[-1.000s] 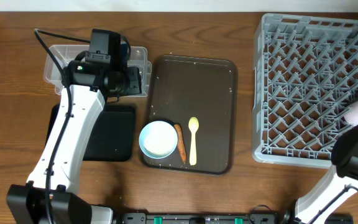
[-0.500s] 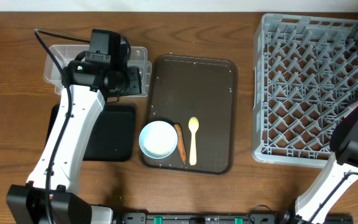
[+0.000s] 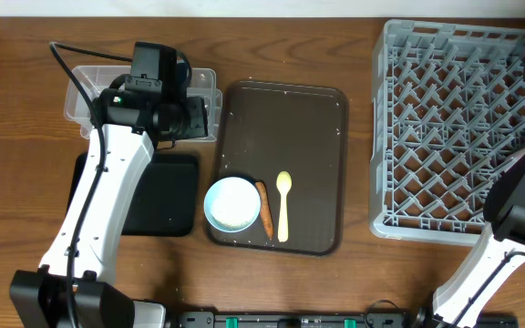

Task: Sort waste into correct bins and load items into the dishwasher rack
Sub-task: 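Lift the blue plate and carry it into the dish rack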

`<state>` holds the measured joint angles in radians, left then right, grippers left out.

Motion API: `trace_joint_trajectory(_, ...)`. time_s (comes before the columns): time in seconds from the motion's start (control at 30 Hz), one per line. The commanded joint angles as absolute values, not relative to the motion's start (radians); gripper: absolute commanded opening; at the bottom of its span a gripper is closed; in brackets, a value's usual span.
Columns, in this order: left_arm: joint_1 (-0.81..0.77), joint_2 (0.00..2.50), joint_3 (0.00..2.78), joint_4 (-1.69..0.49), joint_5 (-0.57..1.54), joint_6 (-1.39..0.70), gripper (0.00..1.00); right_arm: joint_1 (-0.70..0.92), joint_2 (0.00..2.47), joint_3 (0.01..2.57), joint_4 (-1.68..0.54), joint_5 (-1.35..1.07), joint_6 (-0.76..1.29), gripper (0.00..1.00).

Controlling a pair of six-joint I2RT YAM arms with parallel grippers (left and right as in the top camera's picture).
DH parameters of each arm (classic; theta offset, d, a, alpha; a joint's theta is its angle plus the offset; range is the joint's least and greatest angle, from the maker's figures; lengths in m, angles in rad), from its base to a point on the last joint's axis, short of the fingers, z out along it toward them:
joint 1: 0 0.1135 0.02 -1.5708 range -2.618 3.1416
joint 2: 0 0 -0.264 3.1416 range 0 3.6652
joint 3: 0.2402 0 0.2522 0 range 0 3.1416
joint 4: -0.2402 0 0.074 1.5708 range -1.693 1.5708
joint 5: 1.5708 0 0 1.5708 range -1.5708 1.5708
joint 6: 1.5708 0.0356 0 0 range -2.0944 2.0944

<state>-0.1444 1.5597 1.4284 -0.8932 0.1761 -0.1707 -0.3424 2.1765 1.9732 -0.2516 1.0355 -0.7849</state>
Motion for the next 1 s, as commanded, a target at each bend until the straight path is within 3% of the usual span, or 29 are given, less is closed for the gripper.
trace_joint_trajectory(0.0,-0.141,1.562,1.415,-0.892,0.163,-0.158,0.46,-0.338,2.178,1.951,-0.263,1.042,-0.758,0.01)
trace_joint_trajectory(0.4,-0.141,1.562,1.415,-0.893,0.163,-0.158,0.47,-0.268,2.178,1.835,-0.307,1.052,-0.595,0.01)
trace_joint_trajectory(0.47,-0.141,1.562,1.415,-0.893,0.164,-0.158,0.47,-0.248,2.178,1.835,-0.307,1.067,-0.587,0.09)
trace_joint_trajectory(0.53,-0.141,1.562,1.415,-0.893,0.163,-0.158,0.47,-0.226,2.178,1.835,-0.320,1.085,-0.586,0.29)
trace_joint_trajectory(0.7,-0.141,1.562,1.415,-0.894,0.163,-0.158,0.47,-0.183,2.178,1.835,-0.421,1.099,-0.506,0.53)
trace_joint_trajectory(0.87,-0.141,1.562,1.415,-0.903,0.163,-0.157,0.47,-0.178,2.171,1.835,-0.517,1.093,-0.345,0.73)
trace_joint_trajectory(0.97,-0.141,1.562,1.415,-0.909,0.163,-0.157,0.47,-0.178,2.150,1.835,-0.535,1.047,-0.334,0.77)
